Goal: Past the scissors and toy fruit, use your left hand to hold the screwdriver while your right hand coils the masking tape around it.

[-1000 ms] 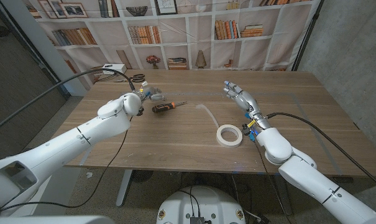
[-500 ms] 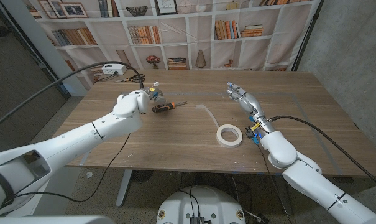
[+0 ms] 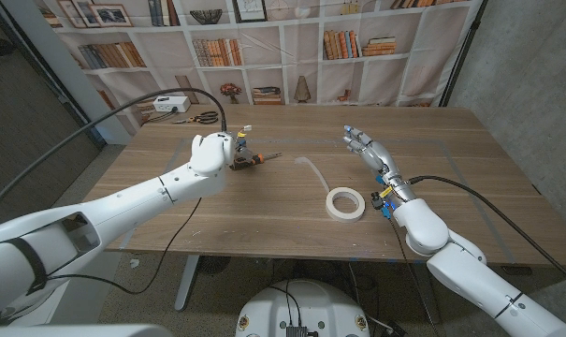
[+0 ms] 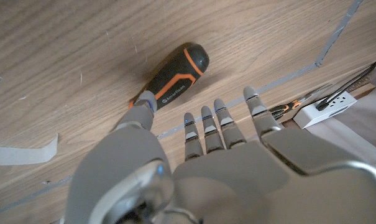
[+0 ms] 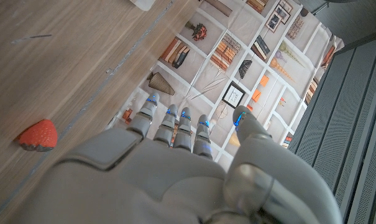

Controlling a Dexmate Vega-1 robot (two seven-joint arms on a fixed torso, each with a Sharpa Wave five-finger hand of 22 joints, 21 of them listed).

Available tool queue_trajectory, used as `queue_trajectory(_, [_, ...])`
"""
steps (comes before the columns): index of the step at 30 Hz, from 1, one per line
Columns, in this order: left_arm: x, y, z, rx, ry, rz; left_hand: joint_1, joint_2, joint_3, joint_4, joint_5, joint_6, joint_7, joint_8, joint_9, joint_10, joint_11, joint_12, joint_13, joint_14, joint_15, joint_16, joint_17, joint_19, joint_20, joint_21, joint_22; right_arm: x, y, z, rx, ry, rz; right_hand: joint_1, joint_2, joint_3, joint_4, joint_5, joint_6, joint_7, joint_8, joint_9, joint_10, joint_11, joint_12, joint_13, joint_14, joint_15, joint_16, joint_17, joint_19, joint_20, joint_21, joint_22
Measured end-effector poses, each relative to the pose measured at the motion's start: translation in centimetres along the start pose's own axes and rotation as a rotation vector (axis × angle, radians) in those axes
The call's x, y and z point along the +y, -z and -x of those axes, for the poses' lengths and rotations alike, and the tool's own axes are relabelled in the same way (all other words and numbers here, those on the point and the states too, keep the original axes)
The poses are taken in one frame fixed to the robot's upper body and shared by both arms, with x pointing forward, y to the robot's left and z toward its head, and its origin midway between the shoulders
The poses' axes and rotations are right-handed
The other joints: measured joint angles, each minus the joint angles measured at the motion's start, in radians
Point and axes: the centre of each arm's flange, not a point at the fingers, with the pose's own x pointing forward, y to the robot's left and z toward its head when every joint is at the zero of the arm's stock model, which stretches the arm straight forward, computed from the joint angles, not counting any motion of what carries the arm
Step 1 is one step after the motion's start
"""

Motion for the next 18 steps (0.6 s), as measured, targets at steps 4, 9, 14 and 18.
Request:
queue_trajectory(4, [-0.03,-0.35,-0.35,0.016,0.013,-0.024,0.014,0.003,-0.010,0.003,0.000,0.001,-0.002,0.000,0.000,0.003,-0.003,0.000,0.003,0.007,0.001,0.007,0.004,0.015,-0.004,0.005,0.000,-0.01,0.16,-0.04,0.005,0.002,0.000,-0.001,0.001,0.000,0.000,0.000,0.000,0.000,0.000,0.000,0.000,0.000,0.000,0.000,0.000,0.000,0.000,0.000,0.000,0.000,0.000,0.000])
queue_trajectory(9, [-0.01,-0.63,-0.70,0.033,0.027,-0.043,0.029,0.005,-0.023,0.006,0.000,0.007,0.004,0.000,0.000,0.021,0.004,0.004,0.004,0.037,0.000,0.022,0.009,0.081,-0.006,0.034,0.000,-0.07,0.27,-0.16,0.009,0.005,0.000,-0.001,0.001,0.000,0.000,0.000,0.000,0.000,0.000,0.000,0.000,0.000,0.000,0.000,0.002,0.002,0.000,0.000,0.000,0.000,0.000,0.000])
queue_trajectory(14, [-0.24,-0.72,-0.89,0.029,0.043,-0.056,0.038,0.004,-0.035,0.010,0.000,0.015,0.012,0.000,0.000,0.034,0.002,0.008,0.009,0.054,-0.001,0.030,0.009,0.126,-0.008,0.051,0.000,-0.24,0.48,-0.47,0.013,0.013,0.000,-0.001,0.001,0.000,0.000,0.000,0.000,0.000,0.000,0.000,0.002,-0.002,0.000,0.000,0.005,0.005,0.000,0.000,0.000,0.000,0.000,0.000])
queue_trajectory(18, [-0.65,-0.78,-1.05,0.017,0.045,-0.046,0.054,0.009,-0.043,0.009,0.000,0.018,0.015,0.000,0.000,0.047,-0.001,0.012,0.009,0.063,-0.002,0.031,0.009,0.152,-0.015,0.061,-0.002,-0.30,0.55,-0.58,0.014,0.015,0.001,-0.001,0.001,0.000,0.000,0.000,0.000,0.000,0.000,0.000,0.009,-0.002,0.000,0.000,0.005,0.005,0.003,0.000,0.000,0.000,0.000,0.000])
